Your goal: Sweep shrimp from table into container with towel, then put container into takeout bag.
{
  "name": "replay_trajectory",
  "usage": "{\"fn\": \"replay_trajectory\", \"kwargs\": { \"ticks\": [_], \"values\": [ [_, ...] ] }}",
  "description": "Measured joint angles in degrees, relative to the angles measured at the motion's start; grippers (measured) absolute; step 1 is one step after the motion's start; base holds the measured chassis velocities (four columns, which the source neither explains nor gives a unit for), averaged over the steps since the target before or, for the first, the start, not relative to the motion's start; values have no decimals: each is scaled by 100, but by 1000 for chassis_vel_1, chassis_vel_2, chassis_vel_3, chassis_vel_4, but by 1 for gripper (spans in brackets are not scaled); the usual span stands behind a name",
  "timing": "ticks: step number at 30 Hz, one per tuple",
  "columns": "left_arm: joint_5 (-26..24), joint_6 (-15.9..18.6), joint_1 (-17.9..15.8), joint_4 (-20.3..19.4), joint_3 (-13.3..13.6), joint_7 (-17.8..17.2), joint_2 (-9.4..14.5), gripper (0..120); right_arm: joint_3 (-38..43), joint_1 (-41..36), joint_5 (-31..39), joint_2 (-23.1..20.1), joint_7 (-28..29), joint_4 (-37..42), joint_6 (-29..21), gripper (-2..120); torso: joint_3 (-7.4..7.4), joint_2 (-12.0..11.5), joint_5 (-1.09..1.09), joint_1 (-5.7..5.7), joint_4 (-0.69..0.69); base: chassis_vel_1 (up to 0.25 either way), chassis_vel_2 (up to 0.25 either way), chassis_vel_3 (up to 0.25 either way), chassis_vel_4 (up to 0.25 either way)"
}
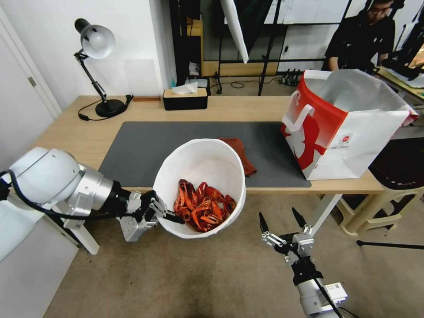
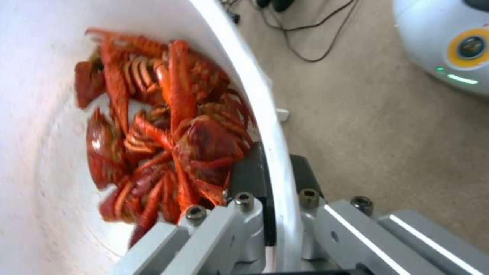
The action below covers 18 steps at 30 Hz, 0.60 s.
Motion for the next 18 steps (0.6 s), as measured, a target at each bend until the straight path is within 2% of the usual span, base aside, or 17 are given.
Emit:
{"fn": "replay_trajectory", "kwargs": {
  "ticks": [2, 5, 6, 7, 9, 10, 13, 14, 17, 18],
  "values": [
    [-27, 7, -110, 121, 64, -35, -36, 0, 1, -18, -20, 13, 1, 27, -3, 100, 0, 0, -1, 0, -1, 0, 0, 0, 0],
    [-97, 69, -794, 542, 397, -128, -300, 0, 49, -87, -57, 43, -2, 137, -42, 100, 0, 0, 0, 0, -2, 0, 0, 0, 0],
    [-107, 84, -930, 614, 479, -150, -360, 0, 55, -97, -67, 54, -3, 152, -48, 100, 0, 0, 0, 0, -3, 0, 0, 0, 0],
    [-107, 84, -930, 614, 479, -150, -360, 0, 55, -97, -67, 54, -3, 152, -48, 100, 0, 0, 0, 0, -3, 0, 0, 0, 0],
    [-113, 103, -1342, 853, 837, -258, -532, 0, 62, -111, -106, 91, -4, 168, -59, 100, 0, 0, 1, 0, -1, 0, 0, 0, 0],
    [-113, 103, -1342, 853, 837, -258, -532, 0, 62, -111, -106, 91, -4, 168, -59, 100, 0, 0, 1, 0, -1, 0, 0, 0, 0],
    [-80, 99, -1975, 1298, 1514, -458, -905, 0, 58, -124, -175, 159, -10, 181, -65, 100, 0, 0, 0, 0, -2, 0, 0, 0, 0],
    [-80, 99, -1975, 1298, 1514, -458, -905, 0, 58, -124, -175, 159, -10, 181, -65, 100, 0, 0, 0, 0, -2, 0, 0, 0, 0],
    [-3, 90, -2553, 1797, 2014, -670, -1417, 0, 64, -145, -228, 214, -18, 182, -66, 100, 1, 0, 0, 0, -4, 0, 0, 0, 0],
    [-3, 90, -2553, 1797, 2014, -670, -1417, 0, 64, -145, -228, 214, -18, 182, -66, 100, 1, 0, 0, 0, -4, 0, 0, 0, 0]
  ]
}}
